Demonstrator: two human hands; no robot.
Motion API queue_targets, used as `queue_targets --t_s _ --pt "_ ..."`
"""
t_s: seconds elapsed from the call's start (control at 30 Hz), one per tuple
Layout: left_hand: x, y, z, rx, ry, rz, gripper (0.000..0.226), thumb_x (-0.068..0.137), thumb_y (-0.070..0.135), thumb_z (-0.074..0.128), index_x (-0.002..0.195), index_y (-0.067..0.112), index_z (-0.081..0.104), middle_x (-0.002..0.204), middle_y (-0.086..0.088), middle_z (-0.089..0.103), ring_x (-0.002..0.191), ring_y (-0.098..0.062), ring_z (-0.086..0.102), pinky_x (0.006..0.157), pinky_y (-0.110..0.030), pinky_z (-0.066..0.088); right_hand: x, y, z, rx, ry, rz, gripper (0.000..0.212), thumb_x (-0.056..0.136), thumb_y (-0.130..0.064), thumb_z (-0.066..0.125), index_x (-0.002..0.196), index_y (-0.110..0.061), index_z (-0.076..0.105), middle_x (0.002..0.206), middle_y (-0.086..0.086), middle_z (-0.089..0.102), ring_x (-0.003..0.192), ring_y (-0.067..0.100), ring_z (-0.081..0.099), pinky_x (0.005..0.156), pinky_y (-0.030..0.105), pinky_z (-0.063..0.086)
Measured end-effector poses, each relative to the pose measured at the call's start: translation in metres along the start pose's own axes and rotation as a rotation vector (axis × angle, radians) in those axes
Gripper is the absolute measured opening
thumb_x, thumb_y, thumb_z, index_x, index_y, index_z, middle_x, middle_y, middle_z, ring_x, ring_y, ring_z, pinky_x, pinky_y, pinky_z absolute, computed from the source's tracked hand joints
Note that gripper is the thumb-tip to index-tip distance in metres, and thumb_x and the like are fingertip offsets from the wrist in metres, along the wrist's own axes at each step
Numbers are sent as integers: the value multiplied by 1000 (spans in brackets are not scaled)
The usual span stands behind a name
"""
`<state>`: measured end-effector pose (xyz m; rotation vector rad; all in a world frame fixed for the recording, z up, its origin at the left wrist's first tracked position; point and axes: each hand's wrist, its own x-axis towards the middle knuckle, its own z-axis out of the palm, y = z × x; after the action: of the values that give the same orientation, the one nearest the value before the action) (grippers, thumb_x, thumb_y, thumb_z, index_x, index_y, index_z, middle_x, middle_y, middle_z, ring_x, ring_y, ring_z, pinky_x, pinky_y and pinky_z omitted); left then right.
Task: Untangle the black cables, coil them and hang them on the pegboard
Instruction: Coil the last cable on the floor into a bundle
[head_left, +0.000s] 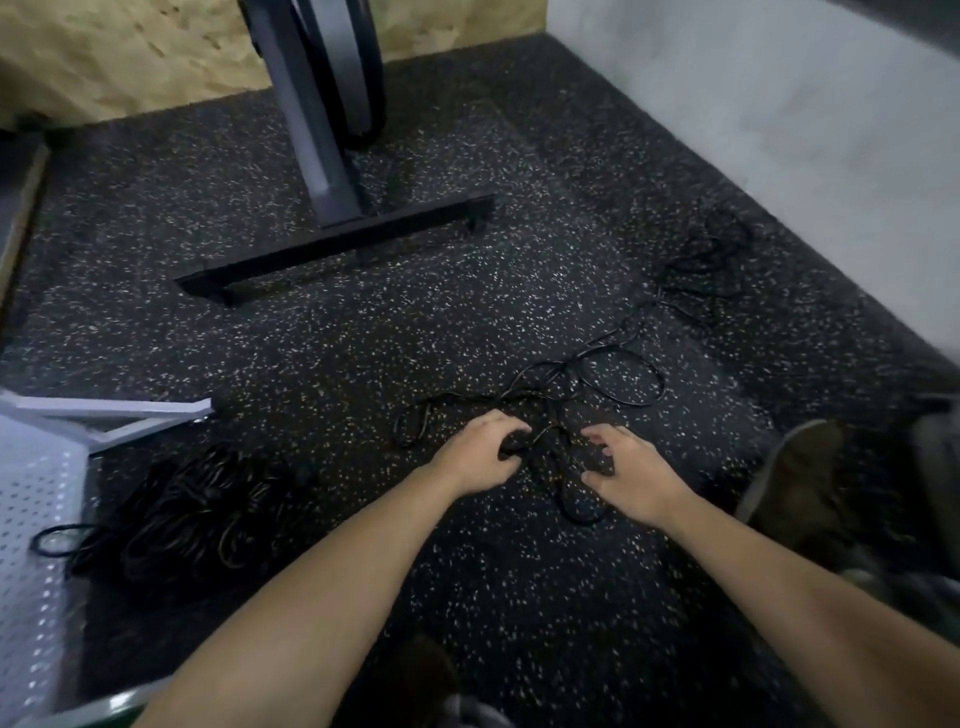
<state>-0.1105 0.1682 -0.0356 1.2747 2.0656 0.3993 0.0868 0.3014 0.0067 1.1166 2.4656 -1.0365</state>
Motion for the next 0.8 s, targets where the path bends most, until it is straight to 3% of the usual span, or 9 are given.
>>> queue_targets --t_s 0.1,0.17,0.27,0.37,0.47,0.57,0.67,0.8 --pt "22 5 25 105 -28 58 62 101 27 63 157 32 38 155 2 45 141 -22 45 117 -48 39 6 18 8 -8 -3 33 60 96 -23 70 151 -24 44 141 -3 50 135 20 47 116 34 38" --pt "34 10 36 96 -32 0 63 104 28 60 161 31 32 147 -7 56 129 -28 57 109 -49 47 9 25 13 -8 -2 50 62 96 -21 71 152 -23 43 142 -3 50 135 19 47 117 34 37" --pt "41 14 40 -99 39 -52 45 107 22 55 152 25 50 124 -13 69 103 -28 68 95 -40 56 8 32 17 11 -6 77 65 95 -19 72 153 -24 42 144 -3 50 136 19 47 118 37 39" --pt "34 19 27 -220 83 -38 32 108 11 50 135 19 64 105 -5 71 86 -15 66 78 -27 54 4 38 13 22 -8 104 67 96 -18 71 154 -24 39 147 -2 48 137 20 46 117 36 39" --pt "18 31 -1 -335 104 1 27 107 5 47 120 21 65 100 2 71 81 -11 68 70 -21 53 -3 38 4 32 -18 120 71 96 -20 72 157 -24 35 152 0 46 135 22 47 108 32 44" --pt "0 47 -35 -487 162 63 26 106 0 46 113 18 64 96 1 71 75 -10 67 76 -29 54 -12 34 0 85 -62 133 80 94 -26 76 159 -27 29 157 0 41 131 22 50 101 33 47" --pt "-18 66 -69 -596 182 101 26 107 -1 46 113 14 66 94 -1 70 73 -9 65 69 -23 53 -22 27 2 136 -67 135 83 95 -27 75 161 -28 24 157 3 42 133 22 48 111 36 42" --pt "-37 85 -102 -718 206 121 28 107 -1 47 109 17 68 90 -1 70 67 -7 61 62 -24 50 -28 3 -1 287 148 44 84 96 -27 73 162 -27 21 149 -1 49 138 19 45 116 37 38"
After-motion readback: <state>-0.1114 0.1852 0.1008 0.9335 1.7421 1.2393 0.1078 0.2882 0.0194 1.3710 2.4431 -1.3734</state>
